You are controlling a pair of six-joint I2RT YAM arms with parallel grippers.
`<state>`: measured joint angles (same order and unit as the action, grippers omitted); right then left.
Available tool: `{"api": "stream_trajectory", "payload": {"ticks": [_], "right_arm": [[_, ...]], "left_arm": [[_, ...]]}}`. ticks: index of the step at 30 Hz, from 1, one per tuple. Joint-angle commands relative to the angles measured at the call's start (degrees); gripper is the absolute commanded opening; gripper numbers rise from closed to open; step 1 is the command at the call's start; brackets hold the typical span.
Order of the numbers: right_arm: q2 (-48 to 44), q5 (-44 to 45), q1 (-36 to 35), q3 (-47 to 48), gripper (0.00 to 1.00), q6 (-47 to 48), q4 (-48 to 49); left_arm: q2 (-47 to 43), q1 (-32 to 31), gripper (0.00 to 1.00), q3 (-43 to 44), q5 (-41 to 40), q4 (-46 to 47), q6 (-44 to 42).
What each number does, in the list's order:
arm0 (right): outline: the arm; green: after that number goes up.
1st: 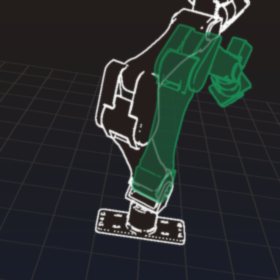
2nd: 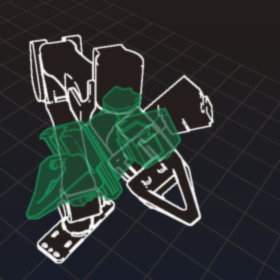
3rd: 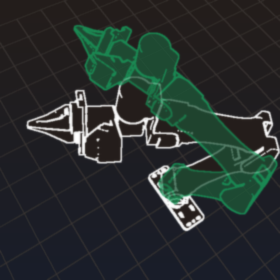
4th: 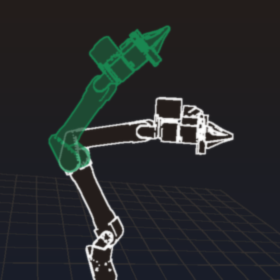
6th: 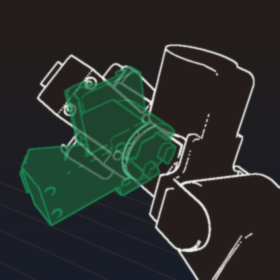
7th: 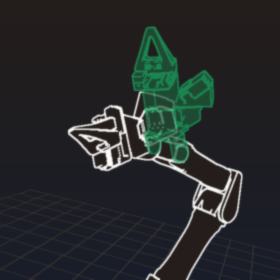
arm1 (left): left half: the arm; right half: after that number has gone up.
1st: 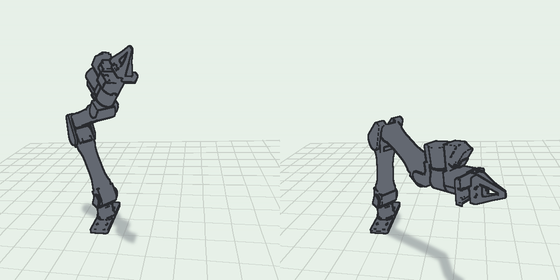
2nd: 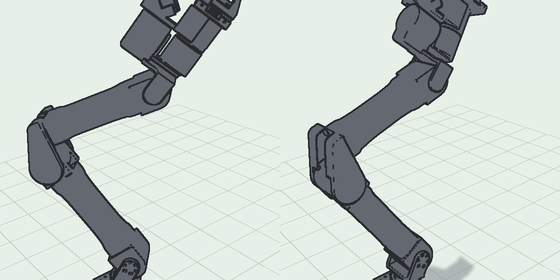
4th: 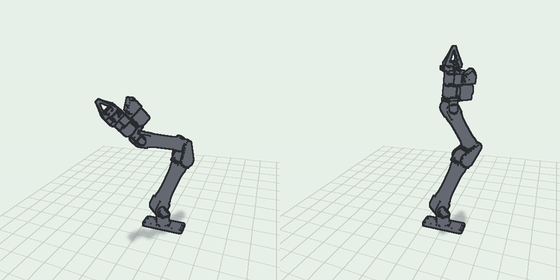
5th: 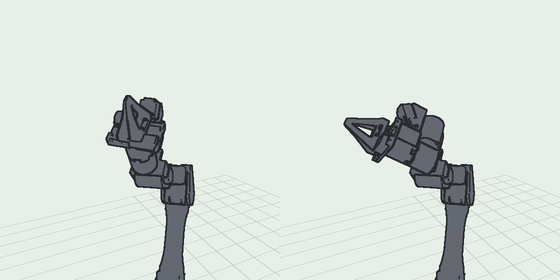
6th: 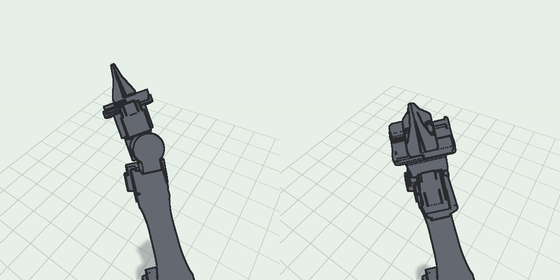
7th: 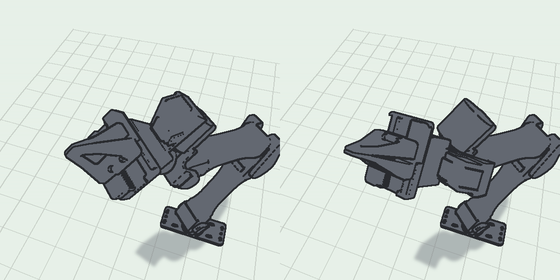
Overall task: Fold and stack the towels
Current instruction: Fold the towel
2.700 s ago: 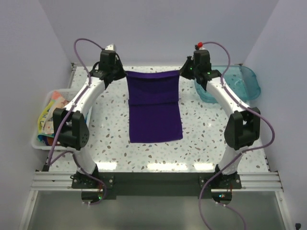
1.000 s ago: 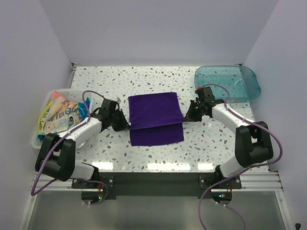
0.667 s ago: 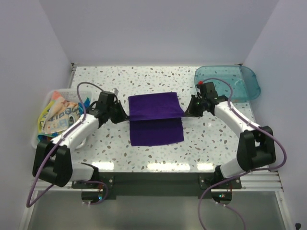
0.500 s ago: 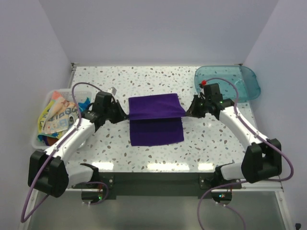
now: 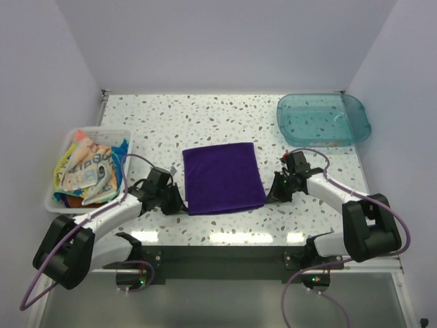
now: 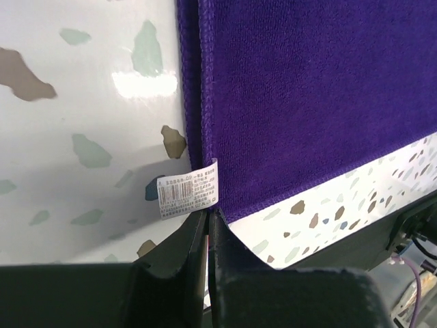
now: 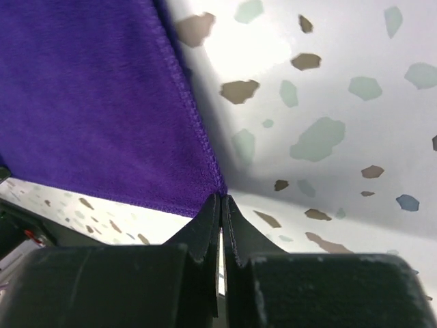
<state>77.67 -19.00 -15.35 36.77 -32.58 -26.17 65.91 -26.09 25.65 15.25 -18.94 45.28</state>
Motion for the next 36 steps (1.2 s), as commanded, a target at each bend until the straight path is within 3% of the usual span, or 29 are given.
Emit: {"api": "stream_trajectory", "payload": {"ticks": [1, 9, 15, 18, 19, 21, 23, 26, 28, 33, 36], "right_arm": [[1.95, 2.92, 0.68, -1.97, 0.0, 0.41, 4.11], [3.46, 4.94, 0.59, -3.82, 0.0, 1.64, 4.11], [-0.58, 7.4, 0.5, -1.89, 0.09, 2.87, -0.36], [-3.83, 8.37, 0.59, 0.05, 0.28, 3.66, -4.05], [-4.71, 8.8, 0.5, 1.18, 0.4, 3.84, -5.63], [-6.9, 9.42, 0.24, 2.68, 0.51, 4.8, -7.22], [-8.14, 10.48, -0.46, 5.23, 0.54, 5.94, -8.89], [-7.89, 9.87, -1.6, 7.96, 0.53, 6.39, -7.93], [-5.87, 9.51, -3.62, 9.18, 0.46, 6.3, -5.74], [0.55, 9.51, -8.46, 9.37, 0.3, 3.93, 0.23], [3.62, 10.04, -8.81, 7.0, 0.29, 2.61, 4.1]], "left_arm": [[1.58, -2.21, 0.08, -2.27, -2.67, 3.29, 2.18], [2.39, -3.27, 0.11, -3.5, -4.78, 2.95, 3.59], [-3.58, -3.36, 0.18, -2.8, -5.58, -1.8, 4.47], [-7.18, -3.44, 0.32, -1.75, -6.19, -5.22, 4.73], [-8.07, -3.44, 0.4, -0.7, -6.54, -6.19, 4.73], [-10.96, -3.44, 0.46, 1.32, -8.47, -9.18, 5.0], [-12.73, -3.36, 0.5, 2.99, -10.23, -9.71, 4.91], [-11.07, -3.44, 0.53, 7.91, -11.2, -8.75, 3.51], [-6.69, -3.44, 0.52, 11.43, -10.51, -6.22, 2.02], [6.14, -6.17, 0.4, 17.49, -10.67, -1.02, -0.71], [11.32, -7.48, 0.36, 17.42, -11.02, 0.92, -1.86]]}}
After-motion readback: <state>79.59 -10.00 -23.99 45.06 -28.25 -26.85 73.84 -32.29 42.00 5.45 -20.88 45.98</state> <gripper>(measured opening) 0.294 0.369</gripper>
